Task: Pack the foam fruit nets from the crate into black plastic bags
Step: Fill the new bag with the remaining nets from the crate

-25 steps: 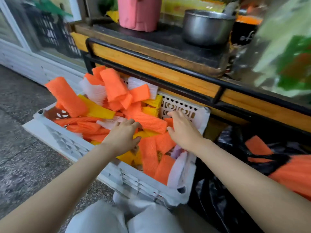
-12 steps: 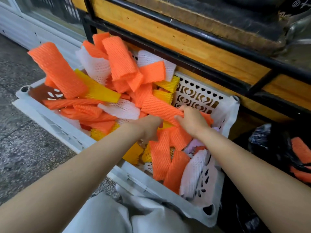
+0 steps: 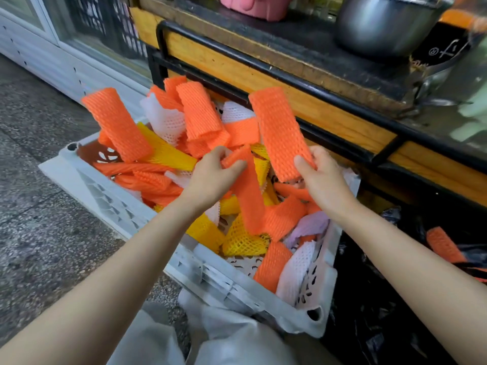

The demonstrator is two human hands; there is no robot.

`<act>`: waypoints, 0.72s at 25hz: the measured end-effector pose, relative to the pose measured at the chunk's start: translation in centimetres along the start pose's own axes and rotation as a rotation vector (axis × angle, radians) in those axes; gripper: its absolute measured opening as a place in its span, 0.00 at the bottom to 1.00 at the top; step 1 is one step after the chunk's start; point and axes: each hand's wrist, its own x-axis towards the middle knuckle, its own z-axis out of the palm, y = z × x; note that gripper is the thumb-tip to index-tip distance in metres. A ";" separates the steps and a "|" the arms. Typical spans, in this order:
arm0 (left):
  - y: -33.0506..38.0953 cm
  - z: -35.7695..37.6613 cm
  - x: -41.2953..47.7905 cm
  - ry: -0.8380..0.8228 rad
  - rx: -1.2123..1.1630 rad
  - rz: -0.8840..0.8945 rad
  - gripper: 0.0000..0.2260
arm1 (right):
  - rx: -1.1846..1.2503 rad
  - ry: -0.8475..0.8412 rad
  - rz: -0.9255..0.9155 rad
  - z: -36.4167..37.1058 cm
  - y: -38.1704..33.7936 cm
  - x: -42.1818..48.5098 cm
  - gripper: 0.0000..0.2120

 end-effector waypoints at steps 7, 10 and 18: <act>0.1 -0.8 -2.6 0.072 -0.472 -0.208 0.12 | -0.323 -0.252 0.014 3.0 -1.5 -4.1 0.15; -0.3 -1.5 -3.1 -0.001 -0.646 -0.267 0.19 | -0.192 -0.253 0.043 4.1 -2.2 -3.9 0.15; -1.2 -5.2 -4.3 0.218 -0.342 -0.002 0.13 | -0.065 -0.319 -0.074 9.0 -4.7 -2.7 0.14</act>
